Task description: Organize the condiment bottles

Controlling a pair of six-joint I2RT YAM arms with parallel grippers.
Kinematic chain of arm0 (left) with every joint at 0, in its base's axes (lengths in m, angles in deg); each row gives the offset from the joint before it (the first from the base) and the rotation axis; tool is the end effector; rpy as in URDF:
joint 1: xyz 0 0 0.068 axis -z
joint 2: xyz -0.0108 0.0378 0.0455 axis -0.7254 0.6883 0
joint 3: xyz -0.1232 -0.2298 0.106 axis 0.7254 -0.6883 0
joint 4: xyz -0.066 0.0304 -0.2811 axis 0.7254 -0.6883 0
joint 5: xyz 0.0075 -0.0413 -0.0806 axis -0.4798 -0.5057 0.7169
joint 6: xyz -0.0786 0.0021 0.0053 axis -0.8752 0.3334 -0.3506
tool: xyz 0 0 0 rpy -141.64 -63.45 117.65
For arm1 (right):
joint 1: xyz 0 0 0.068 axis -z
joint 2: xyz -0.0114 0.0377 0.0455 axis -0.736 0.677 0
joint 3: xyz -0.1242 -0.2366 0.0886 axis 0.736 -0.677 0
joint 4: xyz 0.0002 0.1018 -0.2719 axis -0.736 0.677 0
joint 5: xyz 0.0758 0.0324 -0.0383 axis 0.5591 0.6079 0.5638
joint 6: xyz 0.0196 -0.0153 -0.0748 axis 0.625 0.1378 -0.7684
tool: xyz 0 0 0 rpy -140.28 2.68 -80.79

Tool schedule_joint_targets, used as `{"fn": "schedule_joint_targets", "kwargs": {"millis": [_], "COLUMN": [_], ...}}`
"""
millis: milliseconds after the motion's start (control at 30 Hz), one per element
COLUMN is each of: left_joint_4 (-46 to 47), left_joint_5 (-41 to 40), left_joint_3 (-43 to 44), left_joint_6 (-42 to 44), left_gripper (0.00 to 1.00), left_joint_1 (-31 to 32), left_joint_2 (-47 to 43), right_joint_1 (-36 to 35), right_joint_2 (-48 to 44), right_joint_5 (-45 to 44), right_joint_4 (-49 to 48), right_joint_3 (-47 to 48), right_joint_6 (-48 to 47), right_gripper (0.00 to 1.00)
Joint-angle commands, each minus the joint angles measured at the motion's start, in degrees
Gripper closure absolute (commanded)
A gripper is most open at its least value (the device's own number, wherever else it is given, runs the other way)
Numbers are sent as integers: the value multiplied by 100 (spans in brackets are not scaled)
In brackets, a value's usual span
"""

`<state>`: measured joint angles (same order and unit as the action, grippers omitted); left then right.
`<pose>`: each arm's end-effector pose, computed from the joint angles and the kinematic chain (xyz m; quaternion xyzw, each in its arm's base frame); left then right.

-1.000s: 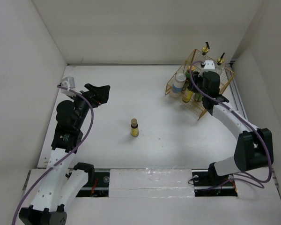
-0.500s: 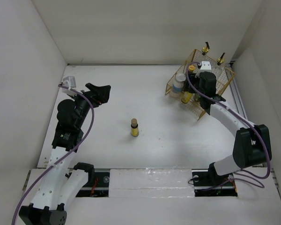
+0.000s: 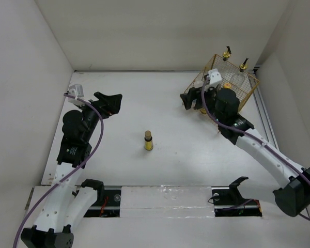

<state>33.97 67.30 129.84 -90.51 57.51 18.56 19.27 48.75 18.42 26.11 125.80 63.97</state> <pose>0.2190 -0.0516 0.3975 -0.0754 0.6426 -0.3259 0.6893 0.3009 0.1567 0.3665 -0.1206 0.7258 0.1819 0.6524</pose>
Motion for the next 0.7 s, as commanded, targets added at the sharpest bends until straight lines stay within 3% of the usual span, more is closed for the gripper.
{"fn": "schedule_joint_targets", "kwargs": {"millis": [0,133,300,533,667], "left_joint_4": [340,340,340,340,340], "left_joint_5": [86,86,139,139,139], "left_joint_3": [-3,-3,-3,-3,-3], "left_joint_6": [-16,-16,-16,-16,-16], "left_gripper": [0,0,0,0,0], "left_joint_1": [-37,-37,-37,-37,-37], "left_joint_2": [-80,-80,-80,-133,-133], "right_joint_1": [-702,-1511,-2126,-2435,-2435], "right_joint_2": [-228,-2,807,1818,2284], "right_joint_5": [1308,1742,1847,1786,1576], "right_joint_4": [162,391,392,146,-12], "right_joint_3": [-251,-444,-252,284,469], "right_joint_6": [-281,-351,-457,-571,-571], "right_gripper": [21,10,7,7,16]}}
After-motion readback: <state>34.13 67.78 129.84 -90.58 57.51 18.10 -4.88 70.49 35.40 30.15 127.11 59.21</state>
